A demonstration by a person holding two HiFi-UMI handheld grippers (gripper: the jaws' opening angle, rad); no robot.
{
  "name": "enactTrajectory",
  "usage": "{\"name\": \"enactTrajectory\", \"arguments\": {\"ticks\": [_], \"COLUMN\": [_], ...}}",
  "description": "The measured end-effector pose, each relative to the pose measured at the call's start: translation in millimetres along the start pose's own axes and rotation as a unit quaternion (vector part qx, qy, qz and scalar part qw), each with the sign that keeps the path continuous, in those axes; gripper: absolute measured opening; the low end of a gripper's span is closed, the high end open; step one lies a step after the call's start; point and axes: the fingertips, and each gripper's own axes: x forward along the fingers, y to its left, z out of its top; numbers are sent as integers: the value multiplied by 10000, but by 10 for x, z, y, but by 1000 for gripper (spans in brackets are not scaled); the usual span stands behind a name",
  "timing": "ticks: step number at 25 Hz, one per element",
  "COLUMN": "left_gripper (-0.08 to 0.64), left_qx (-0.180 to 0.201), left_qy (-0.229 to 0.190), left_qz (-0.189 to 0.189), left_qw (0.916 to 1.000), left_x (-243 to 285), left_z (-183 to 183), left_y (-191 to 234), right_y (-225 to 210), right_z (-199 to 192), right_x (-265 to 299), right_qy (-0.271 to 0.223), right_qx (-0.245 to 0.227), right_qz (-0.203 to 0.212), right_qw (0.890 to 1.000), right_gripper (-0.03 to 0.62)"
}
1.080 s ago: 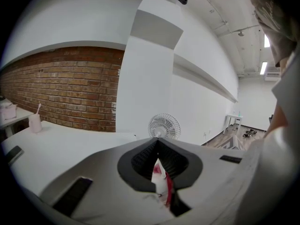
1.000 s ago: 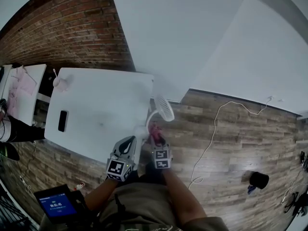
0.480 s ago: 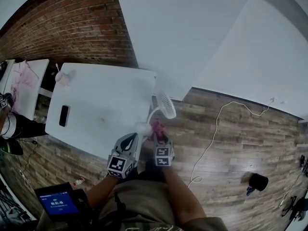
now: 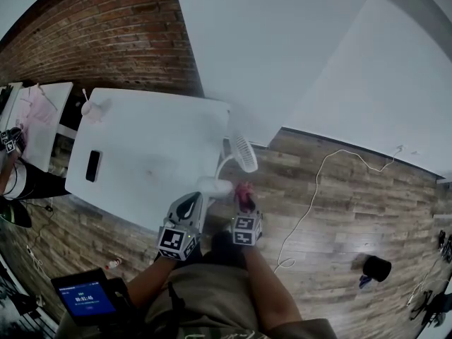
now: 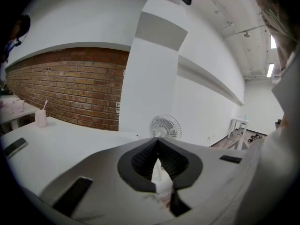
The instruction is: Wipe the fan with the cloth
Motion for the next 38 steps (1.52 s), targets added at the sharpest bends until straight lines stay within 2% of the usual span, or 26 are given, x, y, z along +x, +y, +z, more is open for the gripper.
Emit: {"name": "enactTrajectory", "arguments": {"ticks": [5, 9, 16, 21, 26, 30, 38], "left_gripper": [21, 21, 21, 21, 21, 21, 21], "left_qx": [-151, -86, -104, -149, -136, -14, -117], "left_qy": [13, 27, -36, -93, -53, -138, -86], "left_qz": [110, 124, 179, 258, 219, 99, 214], "left_qw": [9998, 9999, 9998, 9995, 9997, 9999, 9997], "left_x": [-26, -21, -4, -2, -1, 40, -35], "left_z": [-49, -45, -35, -38, -46, 2, -22], "left_y": [63, 64, 103, 160, 136, 49, 166], "right_y": [125, 354, 475, 423, 458, 426, 447], "right_z": [373, 516, 321, 295, 269, 244, 227], "right_x": [-86, -67, 91, 137, 134, 120, 130], "right_qy": [-696, -898, -464, -348, -362, -404, -454], "right_qx": [187, 91, 133, 110, 44, 174, 202], "right_qz": [310, 672, 866, 875, 924, 931, 1000], "right_qw": [9969, 9936, 9951, 9955, 9951, 9947, 9938], "right_gripper": [112, 112, 114, 114, 112, 114, 114]}}
